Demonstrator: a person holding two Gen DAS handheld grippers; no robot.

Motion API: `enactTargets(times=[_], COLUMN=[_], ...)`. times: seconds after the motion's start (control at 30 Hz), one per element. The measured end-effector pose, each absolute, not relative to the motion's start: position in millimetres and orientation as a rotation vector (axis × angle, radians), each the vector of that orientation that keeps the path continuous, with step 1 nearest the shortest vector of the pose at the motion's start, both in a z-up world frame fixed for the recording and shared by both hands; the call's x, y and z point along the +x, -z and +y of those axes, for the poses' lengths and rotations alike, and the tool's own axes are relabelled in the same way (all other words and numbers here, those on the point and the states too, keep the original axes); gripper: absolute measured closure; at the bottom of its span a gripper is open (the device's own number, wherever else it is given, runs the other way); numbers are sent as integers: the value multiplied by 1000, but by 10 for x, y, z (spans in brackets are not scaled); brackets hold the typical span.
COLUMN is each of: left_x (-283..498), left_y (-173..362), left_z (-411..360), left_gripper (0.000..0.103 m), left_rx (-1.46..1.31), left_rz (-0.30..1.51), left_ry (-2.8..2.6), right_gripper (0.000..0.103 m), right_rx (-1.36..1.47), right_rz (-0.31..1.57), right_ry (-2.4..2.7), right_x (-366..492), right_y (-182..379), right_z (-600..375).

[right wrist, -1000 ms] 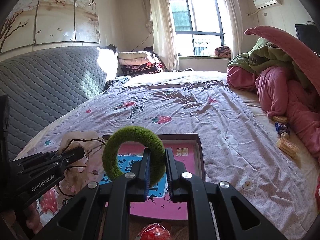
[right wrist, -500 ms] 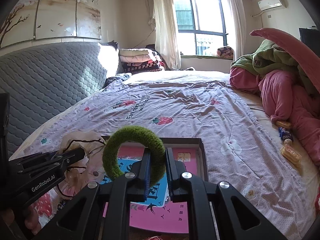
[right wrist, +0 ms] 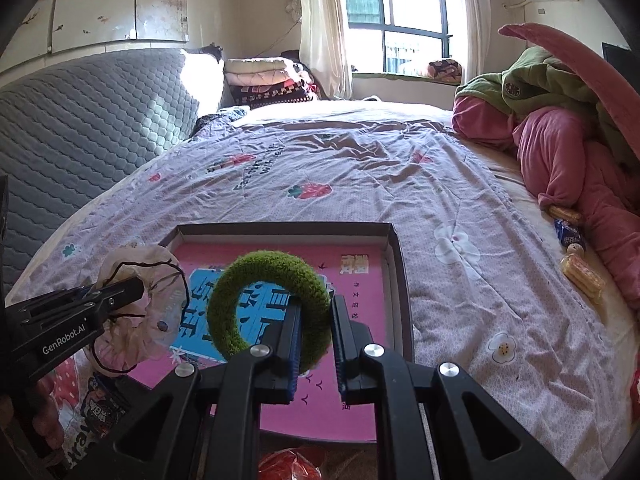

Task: Organize objects
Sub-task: 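Carry the scrunchie in the left tool and the ring in the right tool over the tray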

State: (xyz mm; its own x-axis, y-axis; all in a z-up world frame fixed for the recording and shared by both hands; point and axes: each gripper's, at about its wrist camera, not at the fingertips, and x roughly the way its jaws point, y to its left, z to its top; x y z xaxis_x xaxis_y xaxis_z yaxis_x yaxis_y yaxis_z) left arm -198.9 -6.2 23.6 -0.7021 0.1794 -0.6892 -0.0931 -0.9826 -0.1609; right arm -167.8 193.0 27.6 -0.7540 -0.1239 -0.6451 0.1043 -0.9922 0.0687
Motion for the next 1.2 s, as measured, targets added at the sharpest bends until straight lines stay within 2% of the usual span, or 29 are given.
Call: enactTargets(times=[0.53,1.2], left_x=[-2075,-2162], left_y=[-74,14], left_z=[33,-52], left_gripper=[86,82], left_rx=[-1215,-1267], left_rz=[-165,-235], left_ry=[-2735,-2759], right_gripper=[88,88], right_rx=[1230,1267], right_rz=[-42,-78], right_ry=[2807,2880], right_x=[-1798,-1788], right_y=[-15,0], right_z=[1983,2109])
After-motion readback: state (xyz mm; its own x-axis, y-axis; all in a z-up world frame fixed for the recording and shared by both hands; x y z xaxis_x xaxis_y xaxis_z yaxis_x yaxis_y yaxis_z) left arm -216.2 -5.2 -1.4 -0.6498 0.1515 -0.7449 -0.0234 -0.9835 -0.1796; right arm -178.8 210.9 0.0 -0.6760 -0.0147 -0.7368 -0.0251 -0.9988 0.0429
